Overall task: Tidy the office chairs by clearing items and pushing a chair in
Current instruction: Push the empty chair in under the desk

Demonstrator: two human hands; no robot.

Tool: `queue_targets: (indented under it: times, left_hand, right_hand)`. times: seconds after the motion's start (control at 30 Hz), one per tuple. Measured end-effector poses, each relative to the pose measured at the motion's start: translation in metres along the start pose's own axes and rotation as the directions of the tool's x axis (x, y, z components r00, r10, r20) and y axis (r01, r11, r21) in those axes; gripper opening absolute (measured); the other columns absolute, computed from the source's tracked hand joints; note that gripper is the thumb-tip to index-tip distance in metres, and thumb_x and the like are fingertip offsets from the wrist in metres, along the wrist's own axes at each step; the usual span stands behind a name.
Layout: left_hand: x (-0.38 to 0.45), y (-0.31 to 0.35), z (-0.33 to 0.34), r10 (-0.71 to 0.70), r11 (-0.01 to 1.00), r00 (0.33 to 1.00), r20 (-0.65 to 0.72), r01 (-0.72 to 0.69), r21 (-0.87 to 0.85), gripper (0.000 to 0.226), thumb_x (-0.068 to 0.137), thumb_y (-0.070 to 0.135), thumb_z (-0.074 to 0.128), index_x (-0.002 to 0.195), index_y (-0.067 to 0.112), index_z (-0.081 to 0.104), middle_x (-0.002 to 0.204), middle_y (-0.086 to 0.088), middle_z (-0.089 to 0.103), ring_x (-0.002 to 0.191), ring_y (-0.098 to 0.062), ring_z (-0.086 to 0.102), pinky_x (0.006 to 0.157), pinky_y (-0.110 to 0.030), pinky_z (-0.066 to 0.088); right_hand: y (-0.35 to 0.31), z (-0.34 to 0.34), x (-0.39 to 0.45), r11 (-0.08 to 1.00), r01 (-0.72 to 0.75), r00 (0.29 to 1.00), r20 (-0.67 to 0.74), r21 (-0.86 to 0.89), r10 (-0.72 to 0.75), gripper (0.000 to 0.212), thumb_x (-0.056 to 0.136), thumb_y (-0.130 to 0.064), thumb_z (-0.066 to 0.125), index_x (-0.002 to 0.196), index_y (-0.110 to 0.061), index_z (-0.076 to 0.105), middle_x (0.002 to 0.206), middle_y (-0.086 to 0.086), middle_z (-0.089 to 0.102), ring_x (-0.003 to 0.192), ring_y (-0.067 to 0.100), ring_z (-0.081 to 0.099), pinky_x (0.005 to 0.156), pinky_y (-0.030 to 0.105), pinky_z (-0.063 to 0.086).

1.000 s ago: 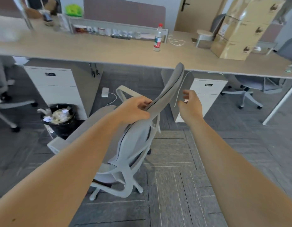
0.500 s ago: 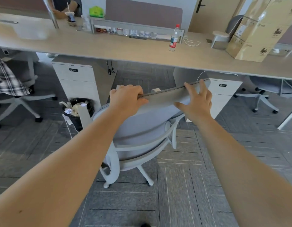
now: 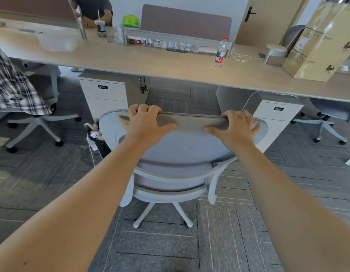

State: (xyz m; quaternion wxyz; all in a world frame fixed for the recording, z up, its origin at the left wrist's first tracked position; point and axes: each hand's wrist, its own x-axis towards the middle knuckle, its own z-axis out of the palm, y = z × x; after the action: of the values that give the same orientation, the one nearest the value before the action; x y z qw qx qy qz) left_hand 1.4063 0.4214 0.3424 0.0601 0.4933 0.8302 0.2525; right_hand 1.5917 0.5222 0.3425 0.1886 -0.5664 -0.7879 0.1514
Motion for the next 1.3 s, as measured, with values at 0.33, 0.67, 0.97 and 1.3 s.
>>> queue_targets:
  times: [0.33,0.67,0.97,1.3]
  left_hand:
    - [0.048,-0.029,-0.007,0.066,0.990,0.997,-0.032,-0.069,-0.127,0.062,0.073,0.044,0.067,0.115,0.003,0.050,0.121,-0.015,0.050,0.128,-0.028,0.026,0.100,-0.036,0.029]
    - [0.101,-0.035,0.003,0.075,0.980,0.994,-0.077,-0.088,-0.181,0.060,0.071,0.040,0.070,0.113,0.002,0.051,0.120,-0.014,0.052,0.126,-0.027,0.029,0.088,-0.027,0.028]
    - [0.204,-0.051,0.015,0.085,0.984,0.989,-0.121,-0.102,-0.148,0.053,0.070,0.034,0.073,0.106,0.000,0.053,0.116,-0.016,0.053,0.122,-0.027,0.033,0.084,-0.023,0.024]
    - [0.323,-0.051,0.037,0.089,0.987,0.987,-0.132,-0.106,-0.123,0.049,0.074,0.030,0.070,0.108,-0.001,0.053,0.118,-0.018,0.052,0.124,-0.027,0.032,0.096,-0.033,0.030]
  right_hand:
    - [-0.031,0.021,0.011,0.995,-0.066,0.994,-0.079,0.079,0.072,0.059,0.065,-0.057,0.069,0.101,-0.013,0.055,0.114,0.005,0.052,0.122,0.028,0.034,0.109,0.066,0.011]
    - [-0.041,0.033,0.064,0.996,-0.041,0.994,-0.098,0.084,0.050,0.061,0.064,-0.059,0.069,0.102,-0.013,0.057,0.106,0.001,0.052,0.121,0.026,0.036,0.109,0.065,0.016]
    - [-0.063,0.057,0.161,0.998,-0.032,0.995,-0.097,0.055,0.038,0.058,0.057,-0.071,0.065,0.086,-0.021,0.057,0.092,-0.003,0.054,0.117,0.024,0.041,0.098,0.056,0.031]
    - [-0.077,0.080,0.278,0.995,-0.087,0.994,-0.063,0.054,0.090,0.067,0.058,-0.071,0.065,0.098,-0.017,0.064,0.106,0.003,0.064,0.125,0.027,0.038,0.101,0.063,0.024]
